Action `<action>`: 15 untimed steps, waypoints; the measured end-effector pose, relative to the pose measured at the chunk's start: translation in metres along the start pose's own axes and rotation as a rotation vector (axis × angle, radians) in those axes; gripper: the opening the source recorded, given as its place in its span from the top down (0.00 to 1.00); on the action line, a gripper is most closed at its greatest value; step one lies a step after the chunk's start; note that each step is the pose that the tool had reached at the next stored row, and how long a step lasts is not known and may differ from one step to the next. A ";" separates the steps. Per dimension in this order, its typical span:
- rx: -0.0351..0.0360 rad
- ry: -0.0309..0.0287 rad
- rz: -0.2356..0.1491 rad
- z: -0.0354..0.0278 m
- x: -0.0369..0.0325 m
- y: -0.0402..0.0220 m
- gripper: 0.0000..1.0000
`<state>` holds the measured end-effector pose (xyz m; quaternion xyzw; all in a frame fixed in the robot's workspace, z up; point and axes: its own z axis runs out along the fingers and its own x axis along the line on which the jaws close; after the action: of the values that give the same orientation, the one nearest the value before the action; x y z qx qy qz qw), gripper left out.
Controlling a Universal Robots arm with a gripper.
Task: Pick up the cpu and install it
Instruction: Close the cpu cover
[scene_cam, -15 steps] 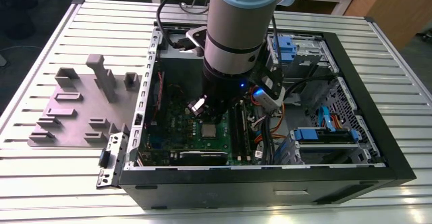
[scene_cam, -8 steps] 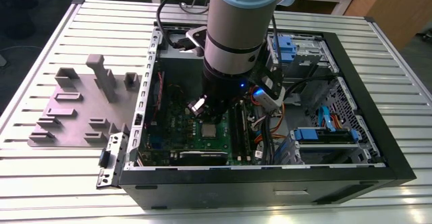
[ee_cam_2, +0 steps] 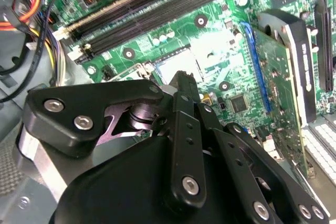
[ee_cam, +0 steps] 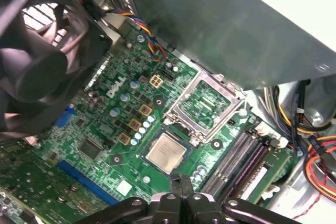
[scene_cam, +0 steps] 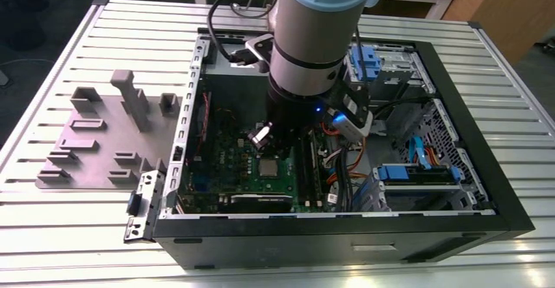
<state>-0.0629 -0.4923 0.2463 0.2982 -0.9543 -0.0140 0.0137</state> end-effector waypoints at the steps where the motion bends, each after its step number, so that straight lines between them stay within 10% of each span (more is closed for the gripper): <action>1: 0.0001 0.0001 -0.001 0.0000 -0.0013 -0.0006 0.89; 6: 0.0003 0.0005 -0.015 0.0001 -0.0047 -0.0021 0.89; 15: 0.0029 0.0058 -0.165 0.0002 -0.0049 -0.0022 0.89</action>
<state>-0.0577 -0.4913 0.2459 0.3758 -0.9265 -0.0128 0.0148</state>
